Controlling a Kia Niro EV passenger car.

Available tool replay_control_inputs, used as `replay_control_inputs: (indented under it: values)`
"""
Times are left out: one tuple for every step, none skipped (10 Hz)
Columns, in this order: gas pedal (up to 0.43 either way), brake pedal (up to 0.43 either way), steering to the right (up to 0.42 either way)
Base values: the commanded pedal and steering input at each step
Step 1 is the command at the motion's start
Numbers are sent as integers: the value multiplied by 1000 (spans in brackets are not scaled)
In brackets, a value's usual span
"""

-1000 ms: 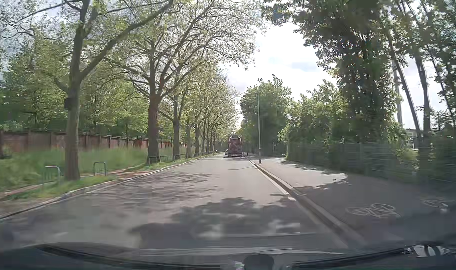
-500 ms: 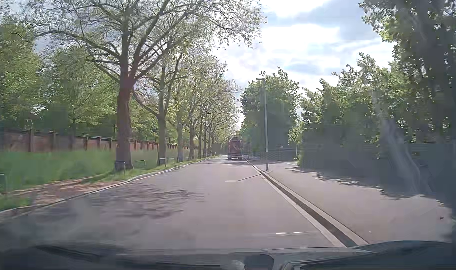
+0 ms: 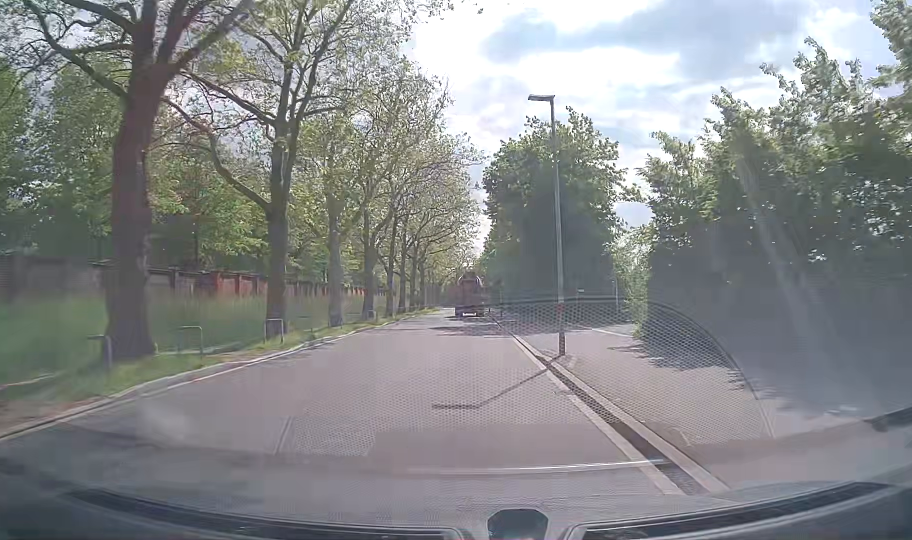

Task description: Follow the waypoints while adhering to traffic rules and regulations

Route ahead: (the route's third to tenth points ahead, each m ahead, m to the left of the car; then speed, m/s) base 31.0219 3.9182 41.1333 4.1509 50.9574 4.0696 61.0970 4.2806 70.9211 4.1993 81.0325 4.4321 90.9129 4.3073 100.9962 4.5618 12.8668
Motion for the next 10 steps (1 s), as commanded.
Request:
replay_control_inputs:
  values:
    - [87,0,0]
    - [87,0,0]
    - [87,0,0]
    - [87,0,0]
    - [87,0,0]
    - [87,0,0]
    - [87,0,0]
    - [87,0,0]
    - [79,0,0]
    - [79,0,0]
